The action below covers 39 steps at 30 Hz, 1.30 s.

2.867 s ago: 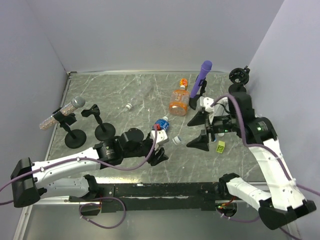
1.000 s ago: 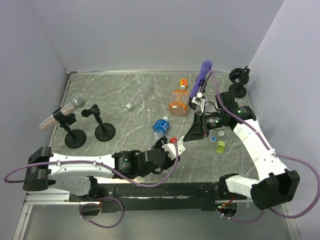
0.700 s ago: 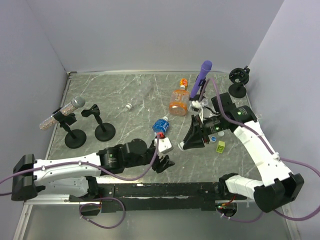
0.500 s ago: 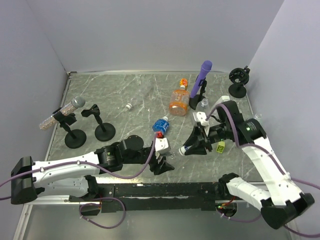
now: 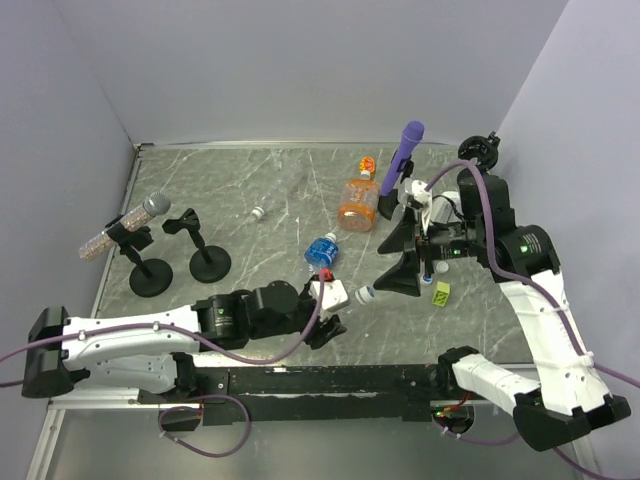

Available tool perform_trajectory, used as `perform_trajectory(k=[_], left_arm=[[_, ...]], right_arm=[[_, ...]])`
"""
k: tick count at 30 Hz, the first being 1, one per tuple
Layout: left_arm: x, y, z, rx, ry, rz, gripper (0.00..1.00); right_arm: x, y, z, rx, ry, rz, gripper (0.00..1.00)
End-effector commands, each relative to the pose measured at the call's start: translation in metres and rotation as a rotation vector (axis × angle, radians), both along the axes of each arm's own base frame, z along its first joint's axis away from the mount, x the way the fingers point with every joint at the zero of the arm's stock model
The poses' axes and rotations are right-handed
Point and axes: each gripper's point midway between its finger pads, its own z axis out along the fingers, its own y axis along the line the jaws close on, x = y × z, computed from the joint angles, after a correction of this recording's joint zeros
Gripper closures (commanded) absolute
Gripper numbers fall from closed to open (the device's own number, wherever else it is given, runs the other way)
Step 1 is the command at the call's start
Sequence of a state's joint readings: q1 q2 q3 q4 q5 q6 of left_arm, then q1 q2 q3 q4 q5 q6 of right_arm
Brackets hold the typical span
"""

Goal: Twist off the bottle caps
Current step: Unscrew the bottle cap from the plastic bottle.

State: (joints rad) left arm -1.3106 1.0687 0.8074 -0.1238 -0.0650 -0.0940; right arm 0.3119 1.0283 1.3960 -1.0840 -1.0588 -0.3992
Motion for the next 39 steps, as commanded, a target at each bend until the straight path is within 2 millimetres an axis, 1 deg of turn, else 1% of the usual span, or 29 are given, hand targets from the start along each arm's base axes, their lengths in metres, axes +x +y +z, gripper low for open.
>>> perform_trajectory(k=[1, 2, 5, 10, 12, 14, 22, 26, 28, 29, 30, 32, 33, 34, 36, 37, 39], left_arm=[[0.028, -0.001, 0.020, 0.029, -0.151, 0.211, 0.83], [0.031, 0.000, 0.018, 0.046, -0.168, 0.238, 0.84], [0.036, -0.004, 0.015, 0.069, -0.196, 0.265, 0.84], [0.037, -0.014, 0.022, 0.049, -0.210, 0.258, 0.83], [0.037, -0.016, 0.024, 0.042, -0.209, 0.255, 0.83], [0.036, -0.018, 0.024, 0.040, -0.207, 0.253, 0.83], [0.031, -0.023, 0.019, 0.039, -0.189, 0.234, 0.83], [0.029, -0.024, 0.019, 0.035, -0.188, 0.222, 0.83], [0.027, -0.024, 0.020, 0.024, -0.182, 0.207, 0.83], [0.024, -0.024, 0.023, 0.004, -0.177, 0.193, 0.82], [0.020, -0.026, 0.023, -0.009, -0.164, 0.158, 0.82], [0.011, -0.026, 0.030, -0.068, -0.120, 0.089, 0.82], [0.005, -0.026, 0.030, -0.088, -0.084, 0.036, 0.82], [0.000, -0.026, 0.037, -0.136, -0.054, -0.006, 0.82], [-0.005, -0.023, 0.043, -0.187, 0.007, -0.075, 0.83], [-0.013, -0.021, 0.044, -0.208, 0.040, -0.132, 0.82], [-0.021, -0.019, 0.043, -0.233, 0.095, -0.212, 0.82]], right_arm=[[-0.004, -0.002, -0.025, -0.005, 0.354, -0.160, 0.02], [-0.003, -0.003, -0.036, -0.011, 0.396, -0.193, 0.02], [-0.003, -0.002, -0.053, -0.010, 0.452, -0.225, 0.06], [0.000, 0.000, -0.062, -0.030, 0.529, -0.226, 0.16], [0.002, 0.002, -0.065, -0.027, 0.548, -0.224, 0.22], [0.003, 0.004, -0.067, -0.022, 0.564, -0.212, 0.25], [0.002, 0.007, -0.064, 0.000, 0.581, -0.177, 0.45], [-0.001, 0.008, -0.061, 0.011, 0.555, -0.153, 0.64], [-0.005, 0.008, -0.059, 0.016, 0.522, -0.115, 0.73], [-0.007, 0.008, -0.057, 0.016, 0.505, -0.102, 0.75], [-0.009, 0.008, -0.056, 0.017, 0.484, -0.082, 0.78], [-0.014, 0.008, -0.051, 0.026, 0.417, -0.021, 0.83], [-0.020, 0.007, -0.047, 0.033, 0.395, 0.015, 0.84], [-0.024, 0.006, -0.046, 0.031, 0.346, 0.055, 0.86], [-0.035, 0.007, -0.043, 0.022, 0.239, 0.150, 0.87], [-0.044, 0.009, -0.042, 0.021, 0.173, 0.216, 0.87], [-0.060, 0.009, -0.036, 0.043, -0.004, 0.353, 0.87]])
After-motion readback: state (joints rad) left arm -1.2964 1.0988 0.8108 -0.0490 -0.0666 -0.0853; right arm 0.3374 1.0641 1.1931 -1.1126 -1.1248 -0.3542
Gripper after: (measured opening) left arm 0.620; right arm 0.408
